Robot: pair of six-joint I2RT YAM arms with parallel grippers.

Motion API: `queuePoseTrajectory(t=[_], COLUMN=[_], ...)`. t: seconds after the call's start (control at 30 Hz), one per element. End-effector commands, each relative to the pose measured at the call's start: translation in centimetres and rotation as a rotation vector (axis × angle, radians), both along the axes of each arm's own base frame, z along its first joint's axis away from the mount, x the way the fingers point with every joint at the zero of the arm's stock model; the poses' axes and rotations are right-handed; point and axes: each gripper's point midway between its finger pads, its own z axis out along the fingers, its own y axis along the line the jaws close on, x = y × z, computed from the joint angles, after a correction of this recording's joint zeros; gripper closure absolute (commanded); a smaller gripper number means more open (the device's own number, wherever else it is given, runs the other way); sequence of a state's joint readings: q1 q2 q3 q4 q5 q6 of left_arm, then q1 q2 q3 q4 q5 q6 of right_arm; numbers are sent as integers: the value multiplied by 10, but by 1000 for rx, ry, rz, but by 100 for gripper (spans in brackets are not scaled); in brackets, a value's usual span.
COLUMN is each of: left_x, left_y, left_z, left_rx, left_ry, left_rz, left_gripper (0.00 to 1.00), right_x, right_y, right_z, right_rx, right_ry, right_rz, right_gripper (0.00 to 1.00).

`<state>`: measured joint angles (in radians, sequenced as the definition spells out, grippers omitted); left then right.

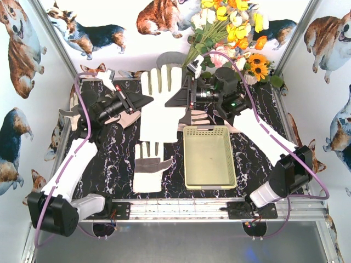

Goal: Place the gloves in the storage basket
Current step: Turn over the glove, then pair the glove with the glove.

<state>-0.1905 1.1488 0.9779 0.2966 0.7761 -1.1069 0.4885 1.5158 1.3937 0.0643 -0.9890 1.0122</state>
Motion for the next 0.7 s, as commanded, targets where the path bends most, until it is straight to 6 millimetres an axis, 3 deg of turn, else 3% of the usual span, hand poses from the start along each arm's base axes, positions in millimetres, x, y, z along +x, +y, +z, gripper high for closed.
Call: queuePoseTrajectory(t=[0.0,0.13,0.37,0.43,0.67], left_x=[1,5,9,9,8], left_y=[10,15,17,17,22], left_z=[6,3,-2,-5,-19], left_rx=[18,28,46,55,112], left_ry=[-36,-26,-9,-3,31], left_rz=[93,141,161,165,196], left_gripper=[100,100,100,100,100], right_x=[-7,-7,-4,-3,4], right_y=[-9,-11,-15,-16,-22], right_z=[20,15,1,-2,-28], right_rx=[45,42,11,-3,-122], right_ry=[-68,-58,-42,-42,-15], right_rz=[-43,-73,-127,-143,-203], right_gripper=[47,30,29,35,85])
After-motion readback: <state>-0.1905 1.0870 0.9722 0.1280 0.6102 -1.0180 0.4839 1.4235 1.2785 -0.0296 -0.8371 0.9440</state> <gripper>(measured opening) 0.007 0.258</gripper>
